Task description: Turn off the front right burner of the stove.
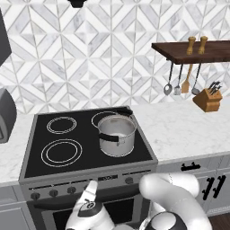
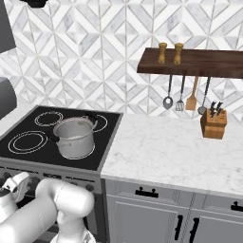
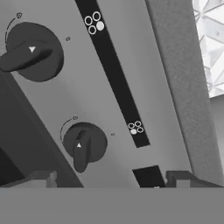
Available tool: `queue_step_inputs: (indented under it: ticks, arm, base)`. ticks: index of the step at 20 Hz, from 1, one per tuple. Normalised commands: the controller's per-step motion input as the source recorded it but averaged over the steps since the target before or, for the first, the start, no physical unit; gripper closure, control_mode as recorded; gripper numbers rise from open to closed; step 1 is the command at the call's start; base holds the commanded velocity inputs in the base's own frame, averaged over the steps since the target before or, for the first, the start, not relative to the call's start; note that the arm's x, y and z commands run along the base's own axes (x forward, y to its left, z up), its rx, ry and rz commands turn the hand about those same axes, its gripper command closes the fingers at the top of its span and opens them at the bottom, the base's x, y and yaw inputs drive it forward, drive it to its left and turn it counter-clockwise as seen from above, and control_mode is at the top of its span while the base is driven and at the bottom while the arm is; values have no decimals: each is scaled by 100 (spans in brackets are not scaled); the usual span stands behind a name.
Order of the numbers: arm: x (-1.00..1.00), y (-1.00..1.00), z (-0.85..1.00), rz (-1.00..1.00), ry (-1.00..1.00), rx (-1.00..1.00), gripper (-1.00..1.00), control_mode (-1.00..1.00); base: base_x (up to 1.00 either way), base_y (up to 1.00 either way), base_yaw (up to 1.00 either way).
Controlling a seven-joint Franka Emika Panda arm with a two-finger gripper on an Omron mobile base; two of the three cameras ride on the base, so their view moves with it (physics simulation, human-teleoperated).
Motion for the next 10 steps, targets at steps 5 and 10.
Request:
queue_step_inputs:
  ticks: [5,10]
  arm:
    - [22,19,-10,-2,0,0,-100,-100]
    - [26,0,-24,0,0,0,-100,-100]
  base:
    - [0,0,0]
    - [0,0,0]
